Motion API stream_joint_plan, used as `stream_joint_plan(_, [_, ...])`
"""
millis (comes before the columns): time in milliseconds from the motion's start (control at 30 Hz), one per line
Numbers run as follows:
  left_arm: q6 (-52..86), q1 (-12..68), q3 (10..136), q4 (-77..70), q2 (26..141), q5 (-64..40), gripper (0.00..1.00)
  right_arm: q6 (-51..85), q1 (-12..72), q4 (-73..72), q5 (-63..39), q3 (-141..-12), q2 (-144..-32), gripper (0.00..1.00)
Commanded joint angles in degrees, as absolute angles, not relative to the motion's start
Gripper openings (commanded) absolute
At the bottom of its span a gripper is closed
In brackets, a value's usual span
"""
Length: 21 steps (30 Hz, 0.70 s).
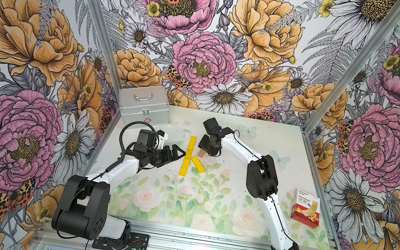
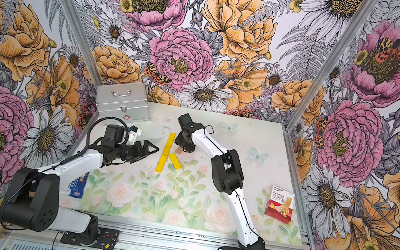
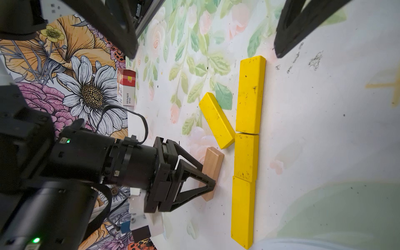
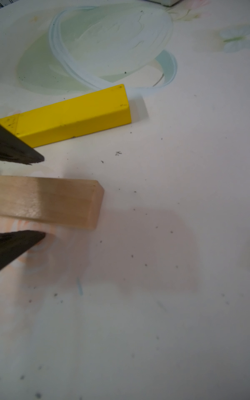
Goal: Assemble the letter k with building blocks
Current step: Assemble the building block at the center of the board.
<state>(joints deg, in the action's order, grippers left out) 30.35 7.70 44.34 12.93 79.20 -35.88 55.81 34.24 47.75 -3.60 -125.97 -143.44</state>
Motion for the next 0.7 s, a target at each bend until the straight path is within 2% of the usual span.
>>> stream_joint_plan(0, [30.55,7.56,43.50,11.41,78.02,-37.31,0.99,50.90,34.71,48.25,-0.30,-126.15,-140.93,0.53])
stream_joint_plan(200, [30.36,7.56,43.55,11.73,78.82,-36.88,0.99,41.89,34.63,48.19,0.47,-119.00,-132.17,0.57])
stream_joint_plan(333, [30.19,7.23,43.63,12.02,79.48,-36.74,0.99,27.02,34.89,49.40,-1.29,-116.70,-128.00,0.59])
stream_joint_plan(367, [30.19,7.21,43.67,12.01,79.61,-36.57,0.99,22.89,34.93,50.46,0.03,-116.73,-127.35,0.64])
stream_joint_plan(433, [30.10,7.07,43.62,11.97,80.10,-36.46,0.99,16.56,34.57,51.50,1.55,-116.83,-126.83,0.70])
stream_joint_plan(667, [30.06,6.50,43.77,11.96,81.03,-36.07,0.99,-3.55,34.01,54.23,-0.08,-123.24,-131.47,0.73])
